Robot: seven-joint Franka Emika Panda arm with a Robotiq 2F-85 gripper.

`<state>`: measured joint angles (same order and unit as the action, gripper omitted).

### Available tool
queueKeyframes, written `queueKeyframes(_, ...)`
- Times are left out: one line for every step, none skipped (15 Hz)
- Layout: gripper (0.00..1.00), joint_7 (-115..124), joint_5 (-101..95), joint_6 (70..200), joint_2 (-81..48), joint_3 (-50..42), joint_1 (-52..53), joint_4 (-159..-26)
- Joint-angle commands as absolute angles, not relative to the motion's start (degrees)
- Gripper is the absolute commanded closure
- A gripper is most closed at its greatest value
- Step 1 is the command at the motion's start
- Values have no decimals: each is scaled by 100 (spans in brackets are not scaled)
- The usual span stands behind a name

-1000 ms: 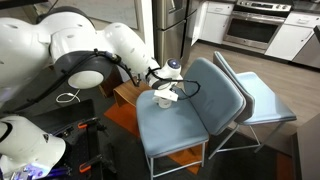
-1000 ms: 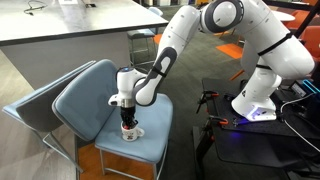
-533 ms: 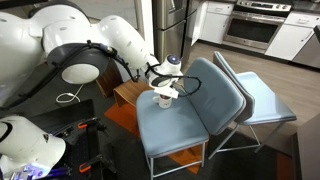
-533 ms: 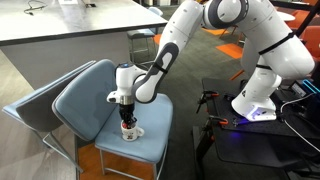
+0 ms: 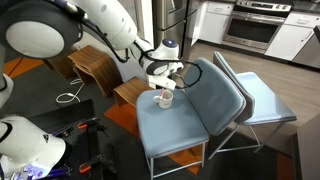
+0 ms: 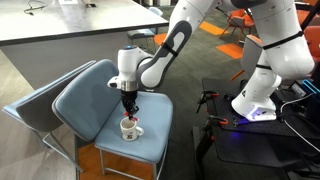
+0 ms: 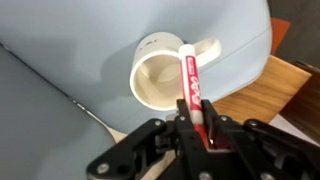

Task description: Take the marker out of the cup

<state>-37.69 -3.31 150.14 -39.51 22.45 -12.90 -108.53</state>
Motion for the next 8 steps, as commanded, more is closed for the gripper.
queueKeyframes(95,-3132,-242,14131,-3006,1765,-967,-11421)
queueKeyframes(95,-2934,-289,13774,-2810,1589,-844,-11478)
queueKeyframes(95,-2813,-356,13402,-2679,1419,-734,-11476)
queueKeyframes(95,-2654,-447,13037,-2594,1240,-603,-11438)
queueKeyframes(95,-2558,-595,12637,-2586,1059,-469,-11332)
queueKeyframes(95,-2447,-764,12301,-2618,898,-331,-11219)
queueKeyframes(95,-2409,-923,11949,-2696,777,-221,-11089)
queueKeyframes(95,-2421,-1085,11627,-2808,691,-128,-10962)
